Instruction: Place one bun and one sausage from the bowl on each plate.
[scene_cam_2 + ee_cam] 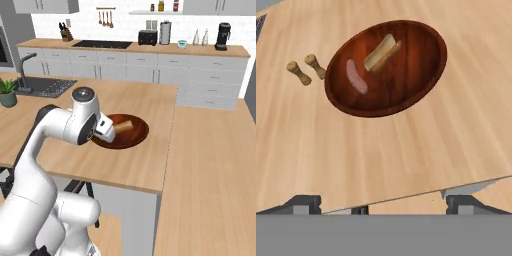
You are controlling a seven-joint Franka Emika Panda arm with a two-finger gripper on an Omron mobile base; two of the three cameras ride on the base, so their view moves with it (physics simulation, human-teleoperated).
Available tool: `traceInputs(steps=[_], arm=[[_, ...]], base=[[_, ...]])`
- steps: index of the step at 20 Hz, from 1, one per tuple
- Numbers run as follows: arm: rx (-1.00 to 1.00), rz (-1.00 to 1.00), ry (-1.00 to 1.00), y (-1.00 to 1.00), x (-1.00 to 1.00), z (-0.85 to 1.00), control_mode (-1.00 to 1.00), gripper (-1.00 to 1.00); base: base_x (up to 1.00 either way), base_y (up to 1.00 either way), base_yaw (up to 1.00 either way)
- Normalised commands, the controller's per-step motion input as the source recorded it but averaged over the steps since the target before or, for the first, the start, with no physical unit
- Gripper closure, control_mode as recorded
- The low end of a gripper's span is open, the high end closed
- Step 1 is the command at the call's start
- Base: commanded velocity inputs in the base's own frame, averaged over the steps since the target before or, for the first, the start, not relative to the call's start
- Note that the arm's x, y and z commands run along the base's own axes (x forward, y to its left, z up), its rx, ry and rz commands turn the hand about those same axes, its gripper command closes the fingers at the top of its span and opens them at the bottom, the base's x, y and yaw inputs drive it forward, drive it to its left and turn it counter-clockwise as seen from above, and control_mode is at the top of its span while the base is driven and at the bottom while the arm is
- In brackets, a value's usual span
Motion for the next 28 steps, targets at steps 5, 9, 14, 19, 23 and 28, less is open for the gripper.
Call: traceInputs(steps=[5,9,14,19,23,28], arm=[[0.02,-0.20,0.20,0.34,1.00,-0.05,-1.00,-1.00],[0.01,-0.17,0.32,0.02,1.00,-0.37,-1.00,-1.00],[0.05,-0.15,0.26,0.00,1.00,-0.57,-1.00,-1.00],[0.06,-0.09,0.04,-0.10,0.86,-0.49,-1.00,-1.00],[0.01,-0.04,-0.03,-0.13,0.44,-0.57,-1.00,-1.00],[0.00,-0.04,-0.03,-0.01,0.33,-0.44,-1.00,-1.00]], base=[[0.00,0.00,0.00],[0.00,0.00,0.00],[0.00,0.00,0.00],[0.00,0.00,0.00],[0.00,0.00,0.00],[0.00,0.00,0.00]])
